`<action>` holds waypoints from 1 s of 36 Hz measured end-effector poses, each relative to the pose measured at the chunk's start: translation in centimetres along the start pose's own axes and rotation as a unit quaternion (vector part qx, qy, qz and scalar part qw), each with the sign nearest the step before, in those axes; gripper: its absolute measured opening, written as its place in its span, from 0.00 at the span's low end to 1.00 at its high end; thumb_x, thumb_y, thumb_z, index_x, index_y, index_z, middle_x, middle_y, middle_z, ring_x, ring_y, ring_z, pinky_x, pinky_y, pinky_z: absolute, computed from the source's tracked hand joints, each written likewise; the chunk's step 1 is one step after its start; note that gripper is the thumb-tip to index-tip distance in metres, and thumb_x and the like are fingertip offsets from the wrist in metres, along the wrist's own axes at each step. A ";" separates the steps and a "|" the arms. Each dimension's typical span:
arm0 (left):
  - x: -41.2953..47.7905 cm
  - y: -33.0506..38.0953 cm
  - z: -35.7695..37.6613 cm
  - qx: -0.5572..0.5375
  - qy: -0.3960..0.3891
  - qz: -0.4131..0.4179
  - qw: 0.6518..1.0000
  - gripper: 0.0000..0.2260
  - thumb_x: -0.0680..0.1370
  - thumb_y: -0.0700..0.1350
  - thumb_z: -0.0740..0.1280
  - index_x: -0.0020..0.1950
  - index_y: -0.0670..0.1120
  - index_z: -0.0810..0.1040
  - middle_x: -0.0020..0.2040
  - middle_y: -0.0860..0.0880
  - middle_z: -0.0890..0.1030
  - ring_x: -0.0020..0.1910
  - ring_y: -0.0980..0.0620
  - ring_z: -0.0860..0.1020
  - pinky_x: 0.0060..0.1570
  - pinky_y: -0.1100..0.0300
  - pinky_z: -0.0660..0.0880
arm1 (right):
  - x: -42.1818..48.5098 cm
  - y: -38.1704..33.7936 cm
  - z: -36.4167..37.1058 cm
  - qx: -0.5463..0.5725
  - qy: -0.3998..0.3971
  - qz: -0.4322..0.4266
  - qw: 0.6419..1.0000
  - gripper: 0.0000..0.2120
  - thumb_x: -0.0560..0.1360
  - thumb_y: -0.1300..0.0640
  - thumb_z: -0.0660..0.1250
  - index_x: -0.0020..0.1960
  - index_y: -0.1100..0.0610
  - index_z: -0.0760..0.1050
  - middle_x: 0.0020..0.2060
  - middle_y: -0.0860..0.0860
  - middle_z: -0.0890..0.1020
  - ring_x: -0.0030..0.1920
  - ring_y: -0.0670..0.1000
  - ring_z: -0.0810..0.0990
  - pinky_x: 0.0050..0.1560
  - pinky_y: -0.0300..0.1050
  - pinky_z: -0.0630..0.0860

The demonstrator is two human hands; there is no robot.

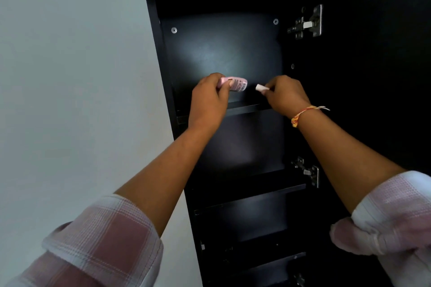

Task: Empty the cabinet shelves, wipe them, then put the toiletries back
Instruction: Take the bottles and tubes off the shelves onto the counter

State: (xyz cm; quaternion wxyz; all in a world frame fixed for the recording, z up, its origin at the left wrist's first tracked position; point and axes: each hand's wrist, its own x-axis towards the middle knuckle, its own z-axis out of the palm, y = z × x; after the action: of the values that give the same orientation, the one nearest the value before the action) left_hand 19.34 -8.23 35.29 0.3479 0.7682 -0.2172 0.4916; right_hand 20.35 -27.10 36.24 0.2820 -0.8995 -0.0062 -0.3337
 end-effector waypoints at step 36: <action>-43.0 -6.3 -0.5 0.033 -0.312 -0.329 0.891 0.10 0.81 0.47 0.62 0.51 0.44 0.80 0.42 0.48 0.80 0.39 0.54 0.74 0.38 0.68 0.63 | -33.7 17.9 22.9 0.120 -0.253 0.270 0.921 0.09 0.70 0.51 0.75 0.38 0.54 0.78 0.37 0.54 0.83 0.43 0.55 0.82 0.46 0.50 0.79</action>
State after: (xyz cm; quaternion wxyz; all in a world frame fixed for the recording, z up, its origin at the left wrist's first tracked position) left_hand 5.12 -4.04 -5.61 0.3784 0.9205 -0.0329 0.0912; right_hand 11.34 -24.49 -7.25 0.4562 -0.8809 0.1261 -0.0029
